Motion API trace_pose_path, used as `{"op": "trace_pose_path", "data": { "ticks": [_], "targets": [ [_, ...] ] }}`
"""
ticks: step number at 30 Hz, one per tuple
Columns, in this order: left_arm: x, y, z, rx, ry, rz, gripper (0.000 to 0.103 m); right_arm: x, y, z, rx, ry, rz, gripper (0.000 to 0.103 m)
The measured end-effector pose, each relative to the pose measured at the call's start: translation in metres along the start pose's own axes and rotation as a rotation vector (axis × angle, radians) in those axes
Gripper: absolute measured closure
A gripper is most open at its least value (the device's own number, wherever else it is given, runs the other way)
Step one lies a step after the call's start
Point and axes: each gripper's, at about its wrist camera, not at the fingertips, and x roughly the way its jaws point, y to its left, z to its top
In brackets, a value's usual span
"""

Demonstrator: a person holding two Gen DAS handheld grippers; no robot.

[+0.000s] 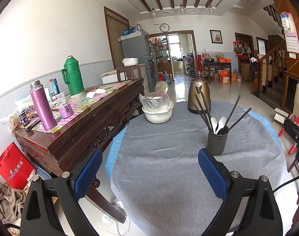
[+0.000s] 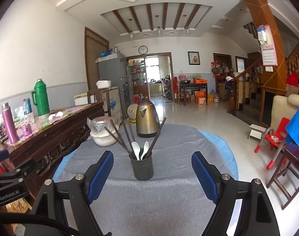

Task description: Organize utensils

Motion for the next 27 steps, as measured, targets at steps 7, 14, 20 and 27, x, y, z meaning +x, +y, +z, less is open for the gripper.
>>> {"op": "trace_pose_path", "data": {
  "ticks": [7,14,20,27],
  "targets": [
    [-0.002,0.002,0.0,-0.004,-0.005,0.0,0.005,0.003,-0.003,-0.001,0.001,0.012,-0.018,0.019],
    [-0.005,0.003,0.0,-0.009,-0.012,0.0,0.005,0.007,-0.001,-0.006,-0.023,0.031,-0.031,0.019],
    [-0.007,0.003,0.001,-0.018,-0.017,-0.001,0.005,0.006,-0.008,-0.004,0.005,0.015,-0.063,0.019],
    [-0.007,0.004,0.002,-0.019,-0.019,-0.001,0.005,0.005,-0.012,-0.001,0.01,0.014,-0.07,0.019]
  ]
}}
